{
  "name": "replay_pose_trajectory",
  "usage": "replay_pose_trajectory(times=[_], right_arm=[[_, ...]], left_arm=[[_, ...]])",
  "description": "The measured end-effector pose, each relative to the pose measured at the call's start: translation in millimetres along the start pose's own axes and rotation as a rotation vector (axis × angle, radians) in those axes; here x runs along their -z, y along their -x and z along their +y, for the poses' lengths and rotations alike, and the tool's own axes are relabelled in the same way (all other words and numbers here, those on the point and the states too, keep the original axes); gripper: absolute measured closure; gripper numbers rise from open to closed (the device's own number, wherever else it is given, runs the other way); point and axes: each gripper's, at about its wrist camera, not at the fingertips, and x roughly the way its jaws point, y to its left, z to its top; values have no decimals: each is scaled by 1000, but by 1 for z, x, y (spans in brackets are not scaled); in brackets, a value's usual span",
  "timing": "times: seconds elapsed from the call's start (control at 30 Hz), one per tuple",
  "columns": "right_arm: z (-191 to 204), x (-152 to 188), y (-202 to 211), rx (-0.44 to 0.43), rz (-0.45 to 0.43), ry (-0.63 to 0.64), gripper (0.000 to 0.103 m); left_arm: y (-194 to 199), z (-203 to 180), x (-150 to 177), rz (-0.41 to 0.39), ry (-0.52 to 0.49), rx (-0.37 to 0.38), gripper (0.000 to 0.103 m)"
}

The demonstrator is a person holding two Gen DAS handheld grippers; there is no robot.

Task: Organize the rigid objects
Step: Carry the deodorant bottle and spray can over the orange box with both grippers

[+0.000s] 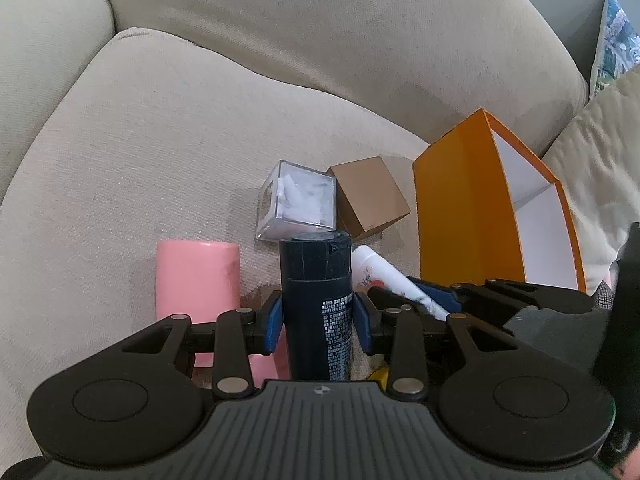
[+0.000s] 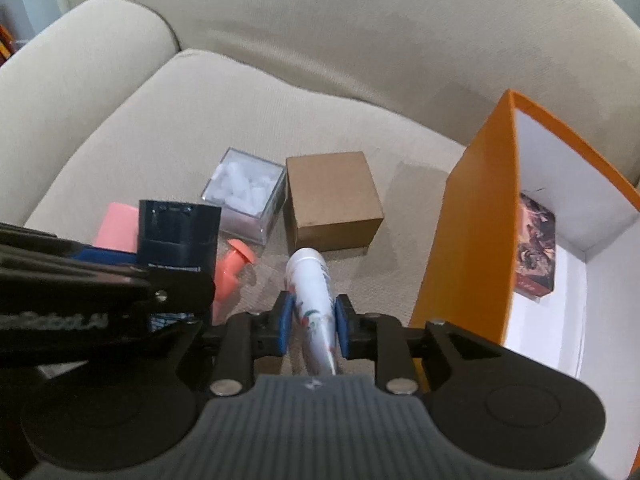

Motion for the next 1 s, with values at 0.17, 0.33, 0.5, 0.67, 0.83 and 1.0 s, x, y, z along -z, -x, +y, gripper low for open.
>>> replay_pose_trajectory(times=[0.17,0.33,0.5,0.67,0.83,1.0], right_arm=[[1,-2,-8,-11,17,0,78],[-1,2,7,-11,-21,-13,80],[-5,12,35,-17,-80,-27,80],[-18,20,64,-26,-150,-67,80],[-36,24,102,-25,-256,-109,80],[-59,34,146,20,-349,-150,80]], left_arm=[[-1,1,0,4,4,7,62],[3,-6,3,15,-20,8,62],[18,-19,8,-9,-46,6,63],[42,-37,12,-68,-99,-19,65],[71,-60,14,-129,-146,-7,65],[97,-100,11,-184,-223,44,65]])
